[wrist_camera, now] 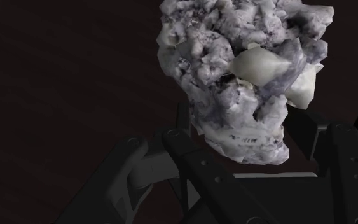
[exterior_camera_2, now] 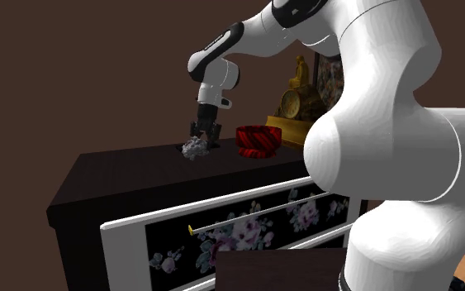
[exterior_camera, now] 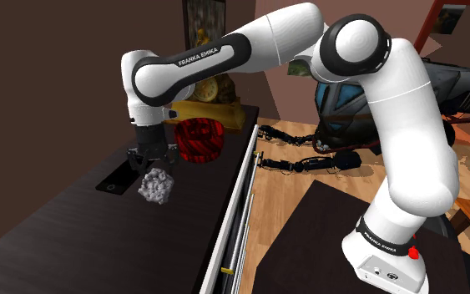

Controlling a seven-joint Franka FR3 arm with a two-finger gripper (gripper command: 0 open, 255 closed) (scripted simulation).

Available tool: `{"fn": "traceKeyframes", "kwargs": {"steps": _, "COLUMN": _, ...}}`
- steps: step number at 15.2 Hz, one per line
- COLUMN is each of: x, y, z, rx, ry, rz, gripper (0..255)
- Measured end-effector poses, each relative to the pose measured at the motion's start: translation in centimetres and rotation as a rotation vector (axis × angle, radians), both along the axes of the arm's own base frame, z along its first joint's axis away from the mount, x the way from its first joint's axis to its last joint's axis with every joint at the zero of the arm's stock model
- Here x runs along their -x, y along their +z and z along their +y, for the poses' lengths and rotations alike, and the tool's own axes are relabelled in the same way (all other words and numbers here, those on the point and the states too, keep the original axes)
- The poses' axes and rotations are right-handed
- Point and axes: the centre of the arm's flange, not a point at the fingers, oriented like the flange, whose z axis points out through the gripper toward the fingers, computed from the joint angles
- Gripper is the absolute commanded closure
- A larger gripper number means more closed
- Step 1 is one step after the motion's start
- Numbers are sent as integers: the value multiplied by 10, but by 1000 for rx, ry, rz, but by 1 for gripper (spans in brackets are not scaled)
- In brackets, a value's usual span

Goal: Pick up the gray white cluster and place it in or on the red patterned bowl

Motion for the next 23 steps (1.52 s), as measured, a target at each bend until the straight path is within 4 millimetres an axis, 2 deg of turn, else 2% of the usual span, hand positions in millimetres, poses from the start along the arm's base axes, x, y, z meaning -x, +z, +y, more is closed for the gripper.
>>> {"fn": "traceKeyframes", "kwargs": {"steps": 10, "x": 0, "y": 2, "z": 0, "rx": 0, "ry": 0, "rz": 0, "gripper": 255}}
{"fn": "traceKeyframes", "kwargs": {"steps": 23, "x": 0, "y": 69, "z": 0, "rx": 0, "ry": 0, "rz": 0, "gripper": 255}}
